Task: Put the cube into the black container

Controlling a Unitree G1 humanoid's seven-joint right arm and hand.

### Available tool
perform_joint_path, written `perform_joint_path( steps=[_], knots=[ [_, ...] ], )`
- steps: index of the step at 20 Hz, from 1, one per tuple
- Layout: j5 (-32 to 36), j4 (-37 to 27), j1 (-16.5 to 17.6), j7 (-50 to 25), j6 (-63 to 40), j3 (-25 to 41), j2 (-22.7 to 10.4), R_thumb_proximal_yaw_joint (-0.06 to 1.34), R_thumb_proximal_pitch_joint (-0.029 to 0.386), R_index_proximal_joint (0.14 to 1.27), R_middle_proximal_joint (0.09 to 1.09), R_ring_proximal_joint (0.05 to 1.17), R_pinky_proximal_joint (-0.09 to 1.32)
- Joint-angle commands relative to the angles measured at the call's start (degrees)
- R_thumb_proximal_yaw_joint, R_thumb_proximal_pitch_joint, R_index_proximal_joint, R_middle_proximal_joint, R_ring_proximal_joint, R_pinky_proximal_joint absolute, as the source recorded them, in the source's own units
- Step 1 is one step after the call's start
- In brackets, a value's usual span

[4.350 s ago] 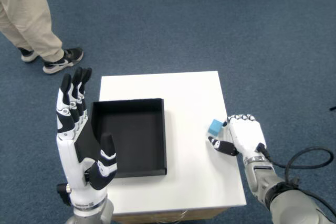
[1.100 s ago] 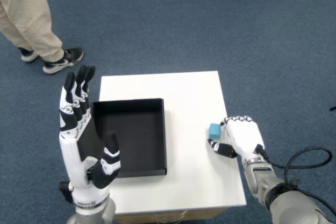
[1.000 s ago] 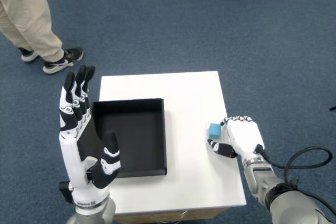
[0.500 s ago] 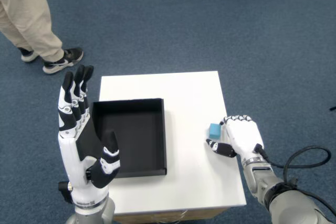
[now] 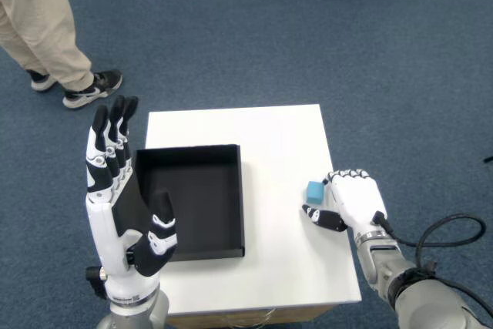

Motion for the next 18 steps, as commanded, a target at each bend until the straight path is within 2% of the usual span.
perform_joint_path(
  steps=[1, 18],
  knots=[
    [-0.40, 1.24, -3.76, -2.45, 0.55, 0.17, -1.08, 0.55, -0.004, 0.54, 0.36, 0.30, 0.23],
    [-0.42, 1.20, -3.76, -2.76, 0.22, 0.36, -0.81, 0.56, -0.004, 0.52, 0.34, 0.29, 0.20]
  ],
)
